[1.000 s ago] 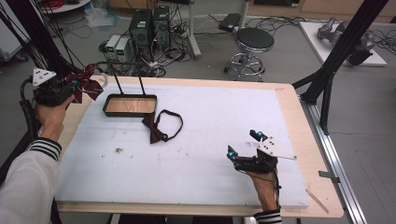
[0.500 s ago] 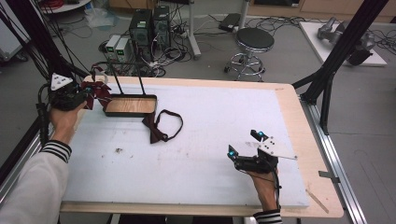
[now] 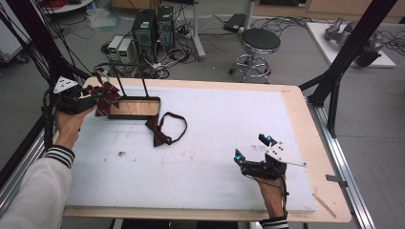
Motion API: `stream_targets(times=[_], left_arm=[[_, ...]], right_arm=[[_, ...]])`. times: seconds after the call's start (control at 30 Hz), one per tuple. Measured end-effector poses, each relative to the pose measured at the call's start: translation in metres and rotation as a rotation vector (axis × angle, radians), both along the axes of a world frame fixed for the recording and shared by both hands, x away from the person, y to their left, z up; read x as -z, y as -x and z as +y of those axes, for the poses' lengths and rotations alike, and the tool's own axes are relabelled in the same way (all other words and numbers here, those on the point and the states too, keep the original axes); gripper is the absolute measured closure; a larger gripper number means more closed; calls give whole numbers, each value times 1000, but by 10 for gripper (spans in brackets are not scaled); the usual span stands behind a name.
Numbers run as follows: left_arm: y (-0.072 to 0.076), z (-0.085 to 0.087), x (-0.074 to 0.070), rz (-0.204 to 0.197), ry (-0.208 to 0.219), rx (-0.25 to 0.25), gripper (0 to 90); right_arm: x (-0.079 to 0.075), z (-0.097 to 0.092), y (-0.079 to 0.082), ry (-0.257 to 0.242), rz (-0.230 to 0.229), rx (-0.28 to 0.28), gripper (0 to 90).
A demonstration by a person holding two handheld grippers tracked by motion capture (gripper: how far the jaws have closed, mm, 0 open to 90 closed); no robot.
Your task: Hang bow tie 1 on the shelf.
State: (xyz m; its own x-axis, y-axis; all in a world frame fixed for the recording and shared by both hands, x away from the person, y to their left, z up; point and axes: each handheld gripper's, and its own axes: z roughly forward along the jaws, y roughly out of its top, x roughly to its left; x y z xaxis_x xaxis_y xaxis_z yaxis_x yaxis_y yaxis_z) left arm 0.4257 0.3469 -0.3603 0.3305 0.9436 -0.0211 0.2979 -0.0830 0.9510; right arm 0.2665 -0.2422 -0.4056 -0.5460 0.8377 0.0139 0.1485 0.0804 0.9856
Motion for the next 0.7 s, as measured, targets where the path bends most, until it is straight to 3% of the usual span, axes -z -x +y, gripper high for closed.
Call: stream_targets(times=[0.1,0.17,0.43,0.7], left_arm=[[0,-2,0,20,24,21,243],[3,-3,-1,12,19,39,187],[20,-2,-12,-85,38,83,155],[53,-7,-20,-161,38,165,146]], right_arm=[[-1,-1,3,-7,-18,12,8],[1,-2,6,-19,-40,25,8],[11,-4,8,-27,-44,35,8],[13,-1,4,-19,-44,32,8]])
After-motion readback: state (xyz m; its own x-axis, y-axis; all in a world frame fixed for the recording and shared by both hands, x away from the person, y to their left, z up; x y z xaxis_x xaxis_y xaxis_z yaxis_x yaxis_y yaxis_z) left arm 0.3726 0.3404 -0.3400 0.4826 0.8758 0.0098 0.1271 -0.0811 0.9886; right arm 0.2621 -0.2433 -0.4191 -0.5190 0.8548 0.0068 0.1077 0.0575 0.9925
